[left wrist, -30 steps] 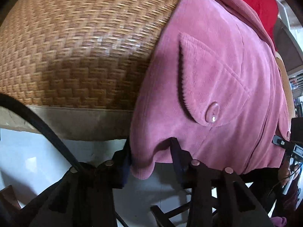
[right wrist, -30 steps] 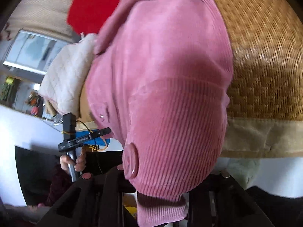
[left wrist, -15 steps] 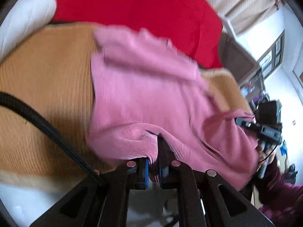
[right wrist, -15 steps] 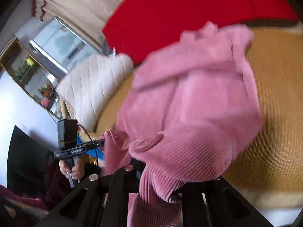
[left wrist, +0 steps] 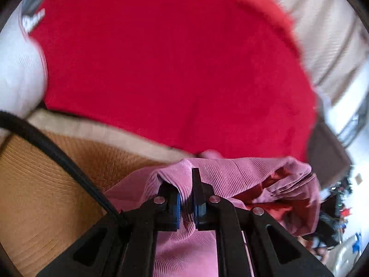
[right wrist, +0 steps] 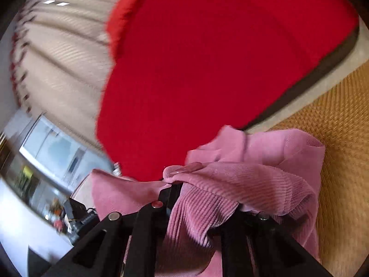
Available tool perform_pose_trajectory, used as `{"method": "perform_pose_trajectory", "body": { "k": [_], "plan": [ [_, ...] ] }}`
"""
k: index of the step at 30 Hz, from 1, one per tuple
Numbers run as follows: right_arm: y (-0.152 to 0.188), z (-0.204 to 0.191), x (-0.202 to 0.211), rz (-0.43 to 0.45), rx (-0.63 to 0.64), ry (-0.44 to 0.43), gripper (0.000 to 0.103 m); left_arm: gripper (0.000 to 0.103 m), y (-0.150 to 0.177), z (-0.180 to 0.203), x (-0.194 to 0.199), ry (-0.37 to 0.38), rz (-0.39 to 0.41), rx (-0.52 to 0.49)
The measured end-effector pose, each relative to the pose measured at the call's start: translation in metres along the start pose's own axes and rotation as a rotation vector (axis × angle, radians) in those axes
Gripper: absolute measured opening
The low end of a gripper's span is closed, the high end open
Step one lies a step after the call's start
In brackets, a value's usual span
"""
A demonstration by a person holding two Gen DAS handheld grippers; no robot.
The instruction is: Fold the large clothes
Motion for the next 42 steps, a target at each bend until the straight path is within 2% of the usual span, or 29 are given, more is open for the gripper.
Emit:
{"method": "perform_pose_trajectory", "body": {
  "k": [2, 3, 4, 5, 8, 9, 10, 12, 13, 14, 15, 16, 17, 19, 21, 24, 25, 28, 31, 34, 36, 37, 39, 42],
  "plan": [
    [0.009, 0.034, -0.027, -0.073, -0.151, -0.007, 0.017, 0.009, 0.007, -0.019, -0.038, -0.057, -0.05, 0.035],
    [0.015, 0.051, -0.037, -0.113, -0.22, -0.017, 0.017, 0.009, 0.009, -0.024, -0.048, -0.06, -0.07, 0.073],
    [0.017, 0.057, -0.042, -0.124, -0.268, -0.053, 0.017, 0.009, 0.008, -0.025, -0.052, -0.036, -0.078, 0.111],
    [0.014, 0.061, -0.042, -0.112, -0.31, -0.098, 0.017, 0.01, 0.006, -0.023, -0.05, 0.024, -0.067, 0.153],
    [-0.004, 0.059, -0.031, -0.092, -0.328, -0.164, 0.017, 0.013, -0.003, -0.018, -0.04, 0.097, -0.044, 0.196],
    [-0.008, 0.059, -0.028, -0.086, -0.336, -0.183, 0.017, 0.022, -0.017, -0.013, -0.035, 0.115, -0.004, 0.217],
    [-0.011, 0.056, -0.023, -0.064, -0.354, -0.215, 0.018, 0.046, -0.022, -0.018, -0.025, 0.092, 0.05, 0.224],
    [-0.015, 0.054, -0.015, -0.03, -0.368, -0.242, 0.022, 0.075, -0.028, -0.024, -0.002, 0.017, 0.191, 0.214],
    [-0.018, 0.052, -0.008, -0.005, -0.394, -0.269, 0.025, 0.076, -0.029, -0.023, 0.007, 0.01, 0.228, 0.199],
    [-0.018, 0.051, -0.004, 0.007, -0.424, -0.291, 0.039, 0.076, -0.026, -0.019, 0.012, -0.001, 0.238, 0.18],
    [-0.019, 0.052, 0.002, 0.022, -0.447, -0.317, 0.057, 0.076, -0.019, -0.015, 0.015, -0.029, 0.221, 0.156],
    [-0.022, 0.051, 0.008, 0.06, -0.475, -0.36, 0.094, 0.076, -0.015, -0.012, 0.017, -0.05, 0.207, 0.139],
    [-0.023, 0.051, 0.014, 0.095, -0.486, -0.358, 0.103, 0.076, -0.014, -0.013, 0.025, -0.068, 0.194, 0.11],
    [-0.028, 0.049, 0.032, 0.173, -0.492, -0.363, 0.103, 0.076, 0.002, -0.019, 0.057, -0.099, 0.192, 0.053],
    [-0.029, 0.044, 0.046, 0.179, -0.469, -0.343, 0.103, 0.076, 0.016, -0.016, 0.07, -0.135, 0.179, 0.01],
    [-0.023, 0.026, 0.064, 0.146, -0.334, -0.225, 0.103, 0.076, 0.041, -0.021, 0.082, -0.209, 0.167, -0.039],
    [-0.017, 0.018, 0.068, 0.124, -0.281, -0.166, 0.102, 0.076, 0.046, -0.026, 0.087, -0.224, 0.161, -0.048],
    [-0.002, 0.004, 0.069, 0.055, -0.19, -0.075, 0.085, 0.076, 0.054, -0.044, 0.091, -0.3, 0.137, -0.05],
    [0.015, 0.001, 0.058, -0.028, -0.072, 0.067, 0.08, 0.076, 0.056, -0.071, 0.074, -0.413, 0.11, -0.029],
    [0.041, 0.019, 0.039, -0.17, -0.049, 0.196, 0.078, 0.078, 0.063, -0.093, 0.055, -0.431, 0.034, 0.006],
    [0.06, 0.027, 0.028, -0.265, -0.037, 0.22, 0.078, 0.078, 0.06, -0.094, 0.057, -0.417, 0.03, 0.021],
    [0.064, 0.027, 0.027, -0.275, -0.033, 0.232, 0.078, 0.078, 0.056, -0.092, 0.059, -0.416, 0.038, 0.014],
    [0.059, 0.021, 0.028, -0.257, -0.016, 0.238, 0.078, 0.078, 0.048, -0.09, 0.067, -0.417, 0.075, 0.001],
    [0.044, -0.006, 0.037, -0.168, 0.02, 0.152, 0.078, 0.078, 0.037, -0.09, 0.075, -0.379, 0.105, 0.026]
  ]
}}
Point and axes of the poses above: each gripper's, at about its wrist camera, not at the fingertips, and x roughly against the way its jaws point, z to its right, y to its underside, the point moved 10 cm from there along -x, roughly the way its jaws point, and after that the axes turned 13 degrees about x, right-handed, at the moved point
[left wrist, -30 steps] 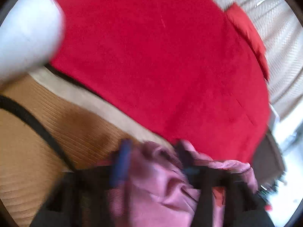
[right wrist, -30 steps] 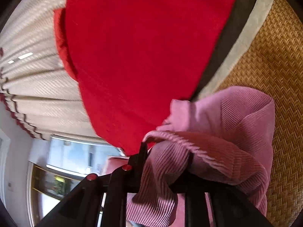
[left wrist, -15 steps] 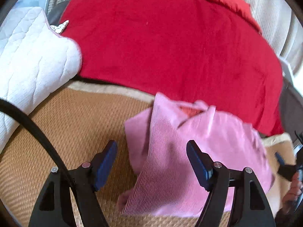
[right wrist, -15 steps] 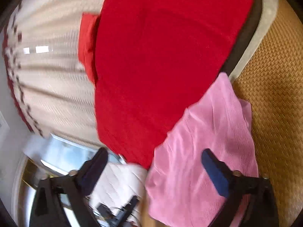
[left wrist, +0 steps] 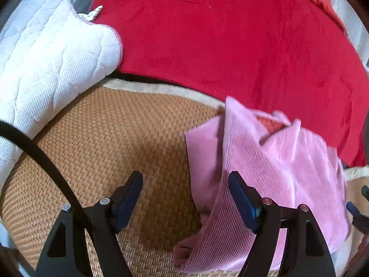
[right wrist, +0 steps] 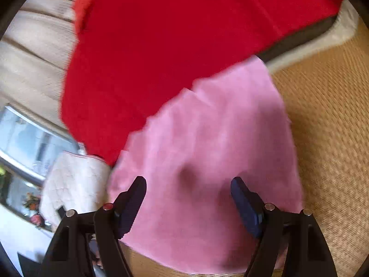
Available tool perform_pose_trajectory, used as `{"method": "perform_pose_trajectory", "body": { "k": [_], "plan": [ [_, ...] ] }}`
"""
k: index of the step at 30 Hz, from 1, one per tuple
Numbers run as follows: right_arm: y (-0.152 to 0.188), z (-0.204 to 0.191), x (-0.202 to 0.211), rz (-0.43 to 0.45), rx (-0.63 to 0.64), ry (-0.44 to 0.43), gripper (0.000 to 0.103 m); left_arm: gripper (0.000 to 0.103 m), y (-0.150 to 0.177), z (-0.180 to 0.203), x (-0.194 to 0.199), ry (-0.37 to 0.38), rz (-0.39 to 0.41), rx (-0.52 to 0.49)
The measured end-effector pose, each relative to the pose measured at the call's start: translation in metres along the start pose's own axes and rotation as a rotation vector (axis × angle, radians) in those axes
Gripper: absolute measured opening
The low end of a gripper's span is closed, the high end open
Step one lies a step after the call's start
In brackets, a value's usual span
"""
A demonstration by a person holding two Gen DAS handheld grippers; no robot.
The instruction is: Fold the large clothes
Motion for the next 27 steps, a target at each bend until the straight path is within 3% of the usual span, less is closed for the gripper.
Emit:
{"method": "perform_pose_trajectory", "body": {
  "k": [4, 8, 10, 15, 18, 22, 23, 25, 27],
  "plan": [
    [0.002, -0.027, -0.008, 0.025, 0.018, -0.087, 0.078, 0.078, -0.022, 0.001, -0.002, 0.055, 0.013, 0.04],
    [0.021, -0.027, -0.041, -0.082, 0.036, -0.022, 0.078, 0.078, -0.053, 0.019, -0.012, 0.094, 0.032, 0.037],
    [0.027, -0.021, -0.058, -0.138, 0.069, 0.027, 0.077, 0.078, -0.06, 0.032, -0.021, 0.116, 0.005, 0.02],
    [0.033, -0.025, -0.065, -0.156, 0.15, 0.082, 0.079, 0.078, -0.063, 0.057, -0.061, 0.135, -0.112, 0.019],
    [0.032, -0.027, -0.067, -0.154, 0.15, 0.074, 0.079, 0.078, -0.054, 0.074, -0.083, 0.098, -0.228, -0.019],
    [0.03, -0.024, -0.068, -0.154, 0.148, 0.062, 0.079, 0.077, -0.049, 0.082, -0.104, 0.03, -0.245, -0.103],
    [0.033, -0.023, -0.068, -0.153, 0.149, 0.064, 0.079, 0.071, -0.05, 0.083, -0.107, 0.035, -0.238, -0.099],
    [0.034, -0.02, -0.066, -0.151, 0.154, 0.07, 0.079, 0.027, -0.05, 0.087, -0.112, 0.075, -0.247, -0.09],
    [0.034, -0.021, -0.067, -0.15, 0.17, 0.078, 0.079, 0.014, -0.051, 0.093, -0.112, 0.095, -0.236, -0.107]
  ]
}}
Point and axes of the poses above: each gripper's, at about its wrist camera, not at the fingertips, and x roughly against the way its jaws point, z to its right, y to its underside, the point moved 10 cm from there along -x, roughly the way its jaws point, and after that the axes turned 13 degrees about x, right-handed, at the moved point
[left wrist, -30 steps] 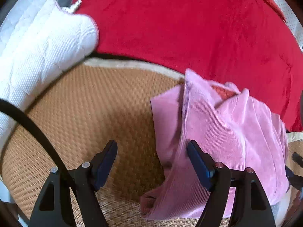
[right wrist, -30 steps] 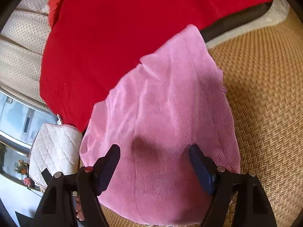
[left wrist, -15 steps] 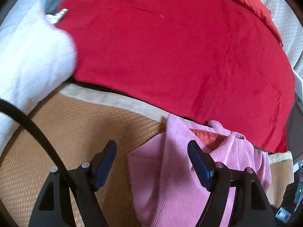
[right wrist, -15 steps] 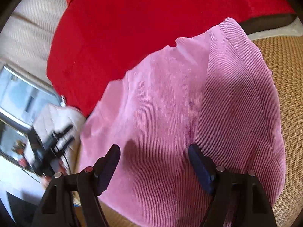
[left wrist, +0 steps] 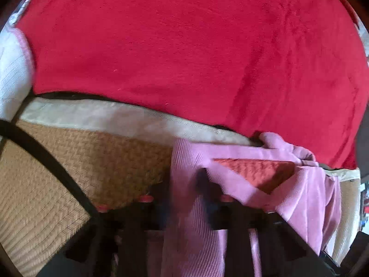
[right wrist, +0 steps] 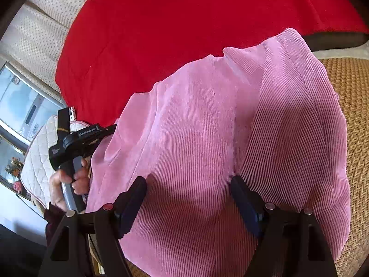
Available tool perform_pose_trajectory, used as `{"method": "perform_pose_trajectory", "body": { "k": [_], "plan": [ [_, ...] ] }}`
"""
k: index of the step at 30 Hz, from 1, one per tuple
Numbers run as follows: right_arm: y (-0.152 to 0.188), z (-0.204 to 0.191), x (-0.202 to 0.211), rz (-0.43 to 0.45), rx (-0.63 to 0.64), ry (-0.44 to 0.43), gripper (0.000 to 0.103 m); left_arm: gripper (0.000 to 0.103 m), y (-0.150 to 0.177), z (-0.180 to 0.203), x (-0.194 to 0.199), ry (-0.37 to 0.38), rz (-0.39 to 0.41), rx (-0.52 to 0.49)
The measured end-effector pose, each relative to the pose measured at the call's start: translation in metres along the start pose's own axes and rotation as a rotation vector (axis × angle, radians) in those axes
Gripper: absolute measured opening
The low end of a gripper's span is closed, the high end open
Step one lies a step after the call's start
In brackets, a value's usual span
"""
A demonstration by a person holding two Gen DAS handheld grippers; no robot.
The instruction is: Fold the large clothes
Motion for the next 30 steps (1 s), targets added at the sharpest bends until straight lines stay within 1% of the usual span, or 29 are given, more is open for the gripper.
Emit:
{"method": "perform_pose_trajectory", "body": {
  "k": [1, 2, 5, 6, 7, 9, 11, 12, 13, 14, 15, 16, 18, 20, 21, 22, 23, 24, 25, 27, 30],
  "plan": [
    [0.0, 0.0, 0.0, 0.0, 0.006, 0.003, 0.079, 0.009, -0.002, 0.002, 0.003, -0.021, 0.032, -0.027],
    [0.0, 0.0, 0.0, 0.002, 0.009, 0.002, 0.079, 0.009, -0.005, 0.002, 0.007, -0.025, 0.058, -0.023],
    [-0.001, 0.001, 0.001, 0.003, -0.002, -0.008, 0.079, 0.008, -0.02, 0.0, 0.028, 0.039, 0.113, 0.037],
    [-0.001, 0.001, 0.001, 0.003, -0.005, -0.009, 0.079, 0.008, -0.022, -0.001, 0.033, 0.046, 0.125, 0.038],
    [-0.001, 0.002, 0.002, 0.004, -0.01, -0.01, 0.079, 0.008, -0.022, -0.004, 0.037, 0.036, 0.135, 0.032],
    [-0.002, 0.001, 0.001, 0.005, -0.017, -0.008, 0.079, 0.008, -0.02, -0.011, 0.038, 0.016, 0.133, 0.052],
    [-0.003, 0.001, 0.001, 0.007, -0.023, -0.008, 0.079, 0.009, -0.017, -0.015, 0.036, 0.041, 0.12, 0.079],
    [-0.003, 0.001, 0.001, 0.008, -0.027, -0.008, 0.079, 0.013, -0.014, -0.017, 0.034, 0.038, 0.103, 0.067],
    [-0.003, 0.002, 0.002, 0.009, -0.031, -0.008, 0.079, 0.016, -0.012, -0.021, 0.031, 0.013, 0.09, 0.056],
    [-0.003, 0.002, 0.002, 0.009, -0.032, -0.009, 0.079, 0.016, -0.012, -0.033, 0.029, -0.043, 0.086, 0.066],
    [-0.003, 0.003, 0.003, 0.008, -0.03, -0.009, 0.079, 0.016, -0.012, -0.049, 0.032, -0.106, 0.094, 0.099],
    [-0.003, 0.003, 0.003, 0.007, -0.027, -0.008, 0.079, 0.016, -0.012, -0.058, 0.036, -0.118, 0.097, 0.127],
    [-0.004, 0.004, 0.006, 0.014, -0.037, -0.018, 0.079, 0.016, -0.01, -0.069, 0.055, -0.063, 0.095, 0.187],
    [-0.006, 0.006, 0.012, 0.022, -0.068, -0.039, 0.079, 0.018, -0.005, -0.069, 0.08, -0.026, 0.126, 0.185],
    [-0.007, 0.007, 0.013, 0.027, -0.086, -0.052, 0.079, 0.023, 0.0, -0.068, 0.092, -0.022, 0.142, 0.172],
    [-0.01, 0.009, 0.022, 0.046, -0.126, -0.085, 0.079, 0.037, 0.007, -0.064, 0.099, -0.022, 0.157, 0.161],
    [-0.011, 0.01, 0.028, 0.063, -0.152, -0.11, 0.079, 0.046, 0.019, -0.062, 0.112, -0.022, 0.169, 0.155],
    [-0.013, 0.012, 0.036, 0.081, -0.174, -0.135, 0.079, 0.062, 0.028, -0.06, 0.12, -0.019, 0.172, 0.153],
    [-0.016, 0.016, 0.048, 0.105, -0.199, -0.16, 0.079, 0.064, 0.034, -0.056, 0.127, -0.009, 0.175, 0.148],
    [-0.016, 0.023, 0.065, 0.132, -0.211, -0.155, 0.079, 0.066, 0.056, -0.049, 0.14, 0.027, 0.177, 0.12],
    [-0.012, 0.041, 0.096, 0.171, -0.231, -0.129, 0.079, 0.082, 0.088, -0.055, 0.15, 0.033, 0.179, 0.137]
  ]
}}
Point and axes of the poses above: each gripper's, at about its wrist camera, not at the fingertips, and x roughly against the way its jaws point, z to its right, y to its underside, the point moved 10 cm from there along -x, roughly the way its jaws point, and after that the axes turned 13 degrees about x, right-handed, at the moved point
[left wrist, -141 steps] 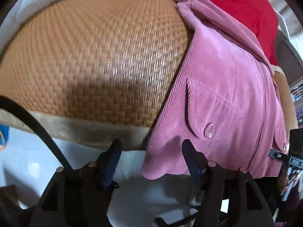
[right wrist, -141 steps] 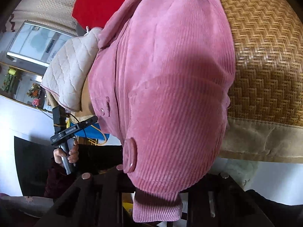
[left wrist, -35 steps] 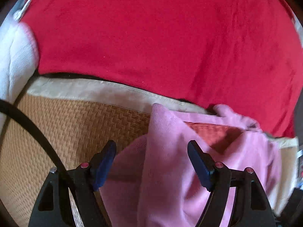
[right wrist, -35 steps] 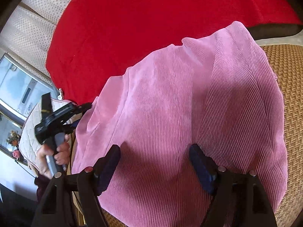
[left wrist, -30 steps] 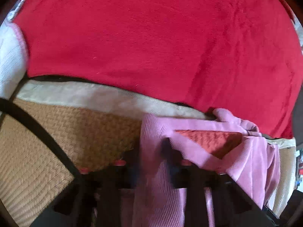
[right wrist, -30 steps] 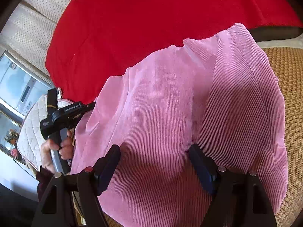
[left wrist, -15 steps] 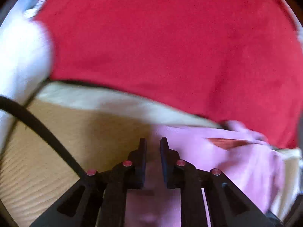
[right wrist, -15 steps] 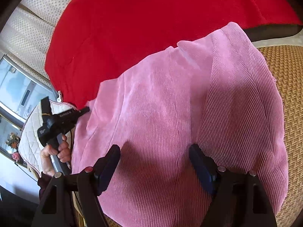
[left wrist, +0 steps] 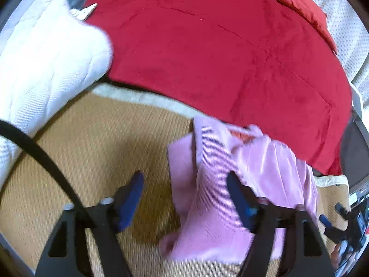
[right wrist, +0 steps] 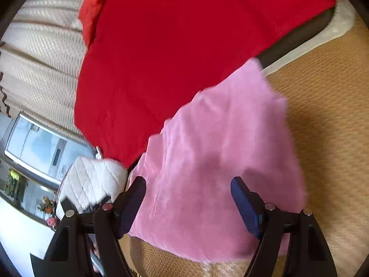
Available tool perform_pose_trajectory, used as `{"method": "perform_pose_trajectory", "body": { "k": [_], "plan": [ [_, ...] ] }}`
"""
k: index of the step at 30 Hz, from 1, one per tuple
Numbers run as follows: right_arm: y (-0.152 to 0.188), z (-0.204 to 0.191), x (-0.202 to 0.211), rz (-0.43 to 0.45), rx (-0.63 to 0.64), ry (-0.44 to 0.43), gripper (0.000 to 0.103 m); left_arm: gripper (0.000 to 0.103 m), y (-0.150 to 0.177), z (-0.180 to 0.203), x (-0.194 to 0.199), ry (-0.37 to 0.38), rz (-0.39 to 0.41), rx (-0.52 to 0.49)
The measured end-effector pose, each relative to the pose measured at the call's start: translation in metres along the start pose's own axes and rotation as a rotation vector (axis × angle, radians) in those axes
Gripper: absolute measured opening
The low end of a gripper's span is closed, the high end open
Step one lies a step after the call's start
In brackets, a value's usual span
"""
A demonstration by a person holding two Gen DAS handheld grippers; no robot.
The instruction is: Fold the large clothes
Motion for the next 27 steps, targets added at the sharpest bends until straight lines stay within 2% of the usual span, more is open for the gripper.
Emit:
{"method": "perform_pose_trajectory", "body": {
  "k": [3, 6, 7, 9, 11, 14, 19, 20, 22, 27],
  "plan": [
    [0.001, 0.024, 0.033, 0.04, -0.044, 0.04, 0.08, 0.082, 0.025, -0.028, 0.007, -0.022, -0.051, 0.089],
    [0.018, 0.049, 0.057, 0.044, -0.143, 0.031, 0.081, 0.082, 0.051, -0.042, 0.002, 0.013, -0.137, 0.189],
    [0.027, 0.055, 0.063, 0.038, -0.187, 0.004, 0.081, 0.082, 0.055, -0.043, 0.0, 0.016, -0.145, 0.201],
    [0.036, 0.059, 0.066, 0.026, -0.204, 0.012, 0.081, 0.082, 0.059, -0.042, -0.002, 0.013, -0.134, 0.195],
    [0.044, 0.066, 0.064, 0.016, -0.217, 0.037, 0.081, 0.082, 0.059, -0.038, -0.007, 0.01, -0.121, 0.17],
    [0.047, 0.065, 0.044, -0.02, -0.23, 0.023, 0.081, 0.082, 0.057, -0.033, -0.015, 0.049, -0.124, 0.205],
    [0.041, 0.049, 0.014, -0.012, -0.122, 0.08, 0.081, 0.081, 0.049, -0.025, -0.028, 0.096, -0.112, 0.234],
    [0.04, 0.046, 0.009, -0.009, -0.104, 0.086, 0.081, 0.079, 0.049, -0.021, -0.028, 0.11, -0.111, 0.221],
    [0.041, 0.04, -0.005, -0.026, -0.042, 0.134, 0.08, 0.051, 0.051, -0.01, -0.033, 0.131, -0.12, 0.182],
    [0.045, 0.03, -0.026, -0.062, 0.116, 0.277, 0.071, 0.04, 0.056, 0.008, -0.043, 0.1, -0.099, 0.065]
  ]
}}
Point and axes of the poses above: each gripper's, at about its wrist camera, not at the fingertips, and x roughly against the way its jaws point, z to its right, y to its underside, the point moved 10 cm from there along -x, roughly the way its jaws point, and after that the axes turned 13 degrees about x, right-handed, at the moved point
